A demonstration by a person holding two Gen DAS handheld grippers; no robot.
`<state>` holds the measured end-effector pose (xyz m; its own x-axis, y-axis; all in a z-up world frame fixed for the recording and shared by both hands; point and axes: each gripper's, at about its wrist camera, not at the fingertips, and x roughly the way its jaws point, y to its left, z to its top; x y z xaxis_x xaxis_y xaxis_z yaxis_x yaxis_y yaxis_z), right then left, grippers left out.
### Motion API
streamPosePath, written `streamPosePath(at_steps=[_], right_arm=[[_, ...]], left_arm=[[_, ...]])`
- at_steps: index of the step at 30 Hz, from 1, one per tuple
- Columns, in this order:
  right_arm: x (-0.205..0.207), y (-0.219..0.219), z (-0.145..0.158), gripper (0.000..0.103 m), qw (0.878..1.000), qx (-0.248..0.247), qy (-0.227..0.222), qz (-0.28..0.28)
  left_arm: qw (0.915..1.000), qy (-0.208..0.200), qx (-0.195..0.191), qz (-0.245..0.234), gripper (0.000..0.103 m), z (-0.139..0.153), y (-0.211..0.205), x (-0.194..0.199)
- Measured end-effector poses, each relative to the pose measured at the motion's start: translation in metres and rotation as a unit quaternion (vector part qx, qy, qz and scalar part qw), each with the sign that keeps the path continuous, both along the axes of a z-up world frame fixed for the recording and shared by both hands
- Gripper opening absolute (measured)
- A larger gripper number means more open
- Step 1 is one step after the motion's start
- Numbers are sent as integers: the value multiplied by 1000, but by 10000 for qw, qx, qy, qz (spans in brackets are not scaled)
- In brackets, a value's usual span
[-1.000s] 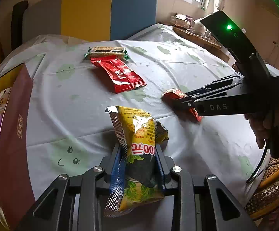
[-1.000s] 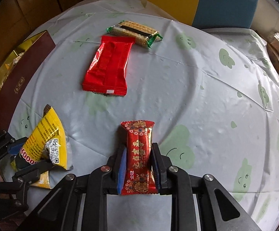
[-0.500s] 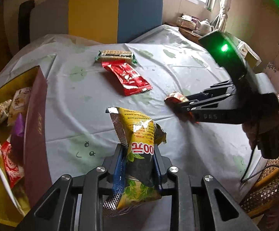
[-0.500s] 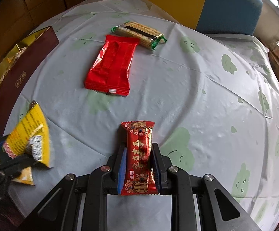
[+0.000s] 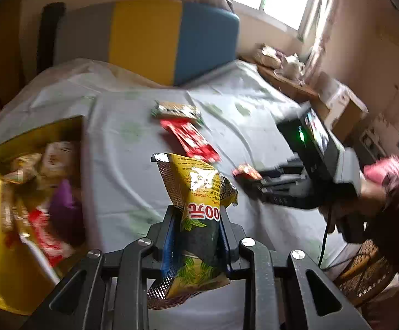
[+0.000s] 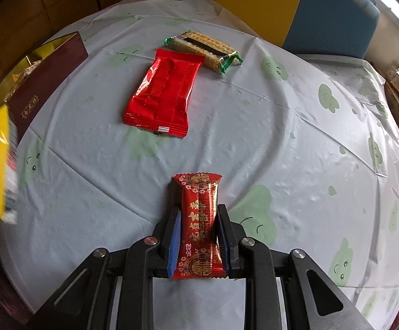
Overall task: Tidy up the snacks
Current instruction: 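Carry the yellow bag into the gold tray and open the left tool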
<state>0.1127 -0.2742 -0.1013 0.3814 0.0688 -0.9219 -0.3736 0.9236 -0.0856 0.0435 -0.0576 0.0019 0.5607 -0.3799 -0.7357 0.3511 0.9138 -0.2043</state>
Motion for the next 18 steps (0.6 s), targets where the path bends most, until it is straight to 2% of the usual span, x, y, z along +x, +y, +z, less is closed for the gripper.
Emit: streamPosePath(at_steps=[5,8,10,13,16,18], right_arm=[[-1,2,0,24,10000,-16,-8,16],[-1,4,0,24,10000,-33,-16,26],[-1,3,0,24,10000,-25,-14,27],[-1,2,1,24,10000,-30,-21,40],[-1,2,1,24,10000,-19,-6,26],[-1,2,1,24,10000,-17,5,23]], left_arm=[[9971,-192,-143,723,28,20,61,2],[9894,-148,-236,1426,28,22,112,3],[9805,-49,-292,1942,28,19,148,1],[9620,221,-487,2676,28,7,199,-5],[9482,421,-664,3077,28,-3,228,-11],[9434,515,-756,3187,28,-9,237,-13]])
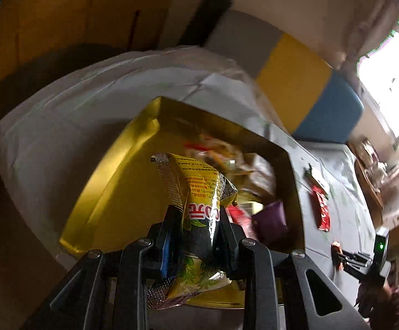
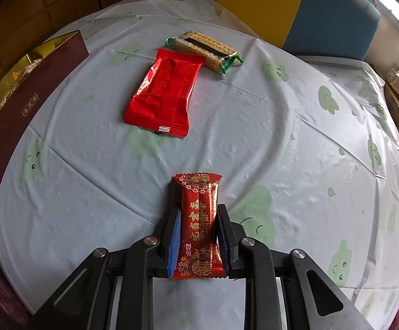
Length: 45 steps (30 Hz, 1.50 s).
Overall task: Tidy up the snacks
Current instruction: 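Carry the yellow bag into the gold tray and open the left tool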
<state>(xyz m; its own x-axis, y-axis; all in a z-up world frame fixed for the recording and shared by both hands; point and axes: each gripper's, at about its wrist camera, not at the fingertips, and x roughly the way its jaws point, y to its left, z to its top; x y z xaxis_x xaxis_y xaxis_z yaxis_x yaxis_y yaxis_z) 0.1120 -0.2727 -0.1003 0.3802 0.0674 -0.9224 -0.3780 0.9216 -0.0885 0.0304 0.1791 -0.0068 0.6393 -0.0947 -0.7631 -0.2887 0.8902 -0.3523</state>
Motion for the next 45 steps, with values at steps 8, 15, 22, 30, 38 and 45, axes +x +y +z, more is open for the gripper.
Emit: streamPosePath(at_steps=[8,15,22,30,38,45], right_arm=[[0,1,0,24,10000,-48,-29,35],[0,2,0,24,9999,-128,-56,44],[-1,3,1,24,9998,-151,-63,63],[-1,3,1,25,9998,-178,-71,89],[-2,4,1,25,9996,-222,-92,117],[-2,4,1,24,9996,-231,-104,116]], left_arm=[[9990,338,-287,-57,28,-26,-10,16],[9962,849,-56,-202,34,-52,-21,28],[9962,818,253,-122,34,-46,-21,21],[9951,860,365,-337,33,-48,-31,24],[9956,592,722,-20,34,-32,-26,17],[9914,864,905,-381,34,-53,-44,24]])
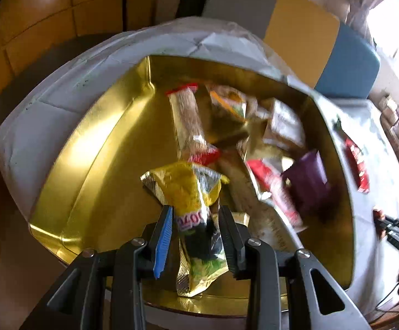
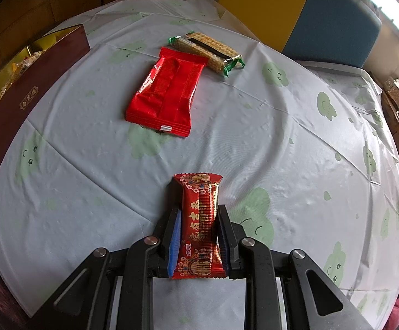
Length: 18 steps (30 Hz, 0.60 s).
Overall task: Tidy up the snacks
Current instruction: 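Carry the yellow bag into the gold tray and open the left tool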
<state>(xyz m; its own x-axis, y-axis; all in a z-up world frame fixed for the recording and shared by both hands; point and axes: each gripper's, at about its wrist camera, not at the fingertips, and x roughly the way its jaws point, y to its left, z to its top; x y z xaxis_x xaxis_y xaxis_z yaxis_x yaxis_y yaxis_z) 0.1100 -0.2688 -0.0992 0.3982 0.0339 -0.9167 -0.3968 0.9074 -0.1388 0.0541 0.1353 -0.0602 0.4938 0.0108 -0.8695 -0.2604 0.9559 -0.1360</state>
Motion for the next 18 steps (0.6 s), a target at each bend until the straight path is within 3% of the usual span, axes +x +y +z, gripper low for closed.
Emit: streamPosePath(at_steps=[18], right_arm=[[1,4,0,24,9998,-132,23,-151]], left_arm=[[9969,-667,413,75,35,32,1,-19]])
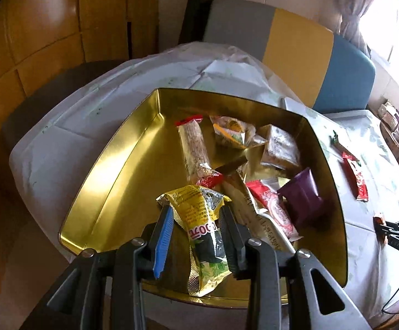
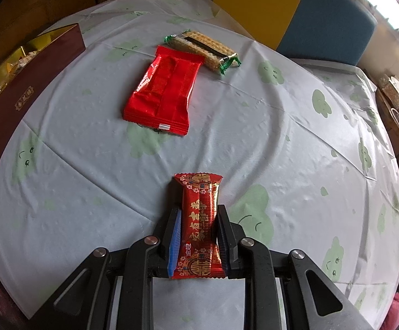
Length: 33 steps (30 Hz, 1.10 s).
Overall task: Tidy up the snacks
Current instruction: 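Carry the yellow bag into the gold tray and open the left tool, then lower the red-gold wrapper into the gold tray and open the right tool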
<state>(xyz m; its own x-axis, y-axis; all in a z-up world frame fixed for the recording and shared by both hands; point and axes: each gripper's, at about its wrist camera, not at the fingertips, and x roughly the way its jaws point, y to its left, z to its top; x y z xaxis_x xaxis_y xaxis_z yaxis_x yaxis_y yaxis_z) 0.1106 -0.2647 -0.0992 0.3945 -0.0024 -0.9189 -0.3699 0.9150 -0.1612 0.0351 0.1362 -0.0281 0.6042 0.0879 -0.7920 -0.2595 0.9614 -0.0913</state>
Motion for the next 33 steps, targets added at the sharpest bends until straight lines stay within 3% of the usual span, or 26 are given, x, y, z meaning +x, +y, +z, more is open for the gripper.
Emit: streamPosePath(at_steps=[10,17,23,27,33], right_arm=[[5,1,5,24,9979,-2,293,-571],[-9,13,26,23,9948,731,207,-672],[-25,61,63,23,9884,1512,-84,-125],[-38,121,87,23,9791,1948,-221,535],[-49,194,98,23,9662,2253,-264,1223]], left_arm=[[10000,-68,-64,-11,35,0,1,-5],[10000,-64,-54,-8,35,-2,1,-5],[9998,-155,-77,79,35,2,5,-7],[9997,-205,-82,135,35,5,9,-9],[9996,-192,-113,148,35,2,11,-9]])
